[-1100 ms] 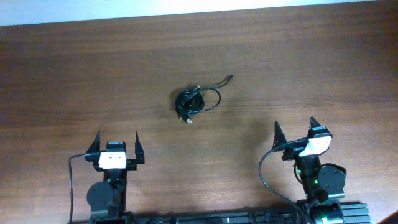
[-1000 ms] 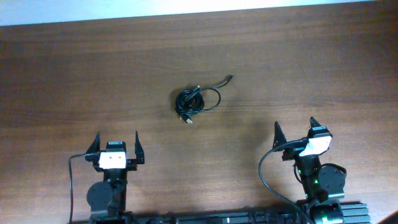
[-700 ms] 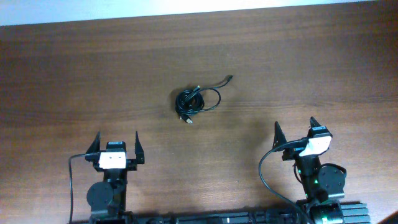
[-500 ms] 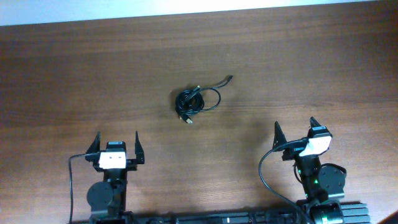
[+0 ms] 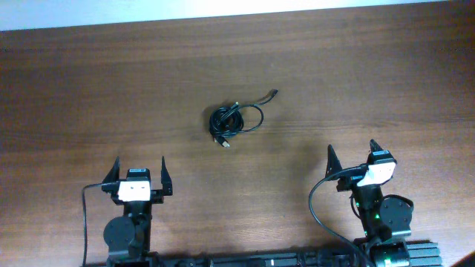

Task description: Untangle cables

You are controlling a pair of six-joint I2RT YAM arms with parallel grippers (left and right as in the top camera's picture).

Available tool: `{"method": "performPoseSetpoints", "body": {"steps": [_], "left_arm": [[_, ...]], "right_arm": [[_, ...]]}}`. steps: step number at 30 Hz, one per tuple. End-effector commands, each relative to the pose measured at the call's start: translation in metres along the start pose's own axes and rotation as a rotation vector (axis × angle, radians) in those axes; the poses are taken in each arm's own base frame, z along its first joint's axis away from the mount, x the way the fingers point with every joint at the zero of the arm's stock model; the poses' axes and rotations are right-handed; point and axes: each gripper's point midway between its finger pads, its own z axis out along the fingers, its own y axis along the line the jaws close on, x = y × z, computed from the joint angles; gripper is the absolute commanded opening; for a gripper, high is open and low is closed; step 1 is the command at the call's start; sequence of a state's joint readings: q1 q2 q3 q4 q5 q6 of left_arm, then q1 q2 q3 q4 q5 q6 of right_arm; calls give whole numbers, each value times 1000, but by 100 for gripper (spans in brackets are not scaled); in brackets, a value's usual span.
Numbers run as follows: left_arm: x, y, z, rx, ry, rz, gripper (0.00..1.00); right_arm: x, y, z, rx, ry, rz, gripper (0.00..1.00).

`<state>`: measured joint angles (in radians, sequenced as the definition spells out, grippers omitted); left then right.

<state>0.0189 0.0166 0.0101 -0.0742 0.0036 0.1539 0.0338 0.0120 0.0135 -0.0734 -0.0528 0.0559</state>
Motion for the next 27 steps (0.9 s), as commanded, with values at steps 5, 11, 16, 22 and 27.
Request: {"method": "performPoseSetpoints", "body": {"steps": [5, 11, 16, 22, 27], "left_arm": [[-3, -4, 0, 24, -14, 16, 99], [-36, 0, -3, 8, -141, 19, 99], [-69, -4, -10, 59, -193, -46, 99], [-125, -13, -3, 177, -140, -161, 99], [-132, -32, 33, 304, 208, -293, 99]], "right_arm": [[3, 0, 0, 0, 2, 2, 99], [3, 0, 0, 0, 2, 2, 99], [3, 0, 0, 0, 2, 2, 99], [3, 0, 0, 0, 2, 2, 99], [3, 0, 0, 0, 2, 2, 99]]}}
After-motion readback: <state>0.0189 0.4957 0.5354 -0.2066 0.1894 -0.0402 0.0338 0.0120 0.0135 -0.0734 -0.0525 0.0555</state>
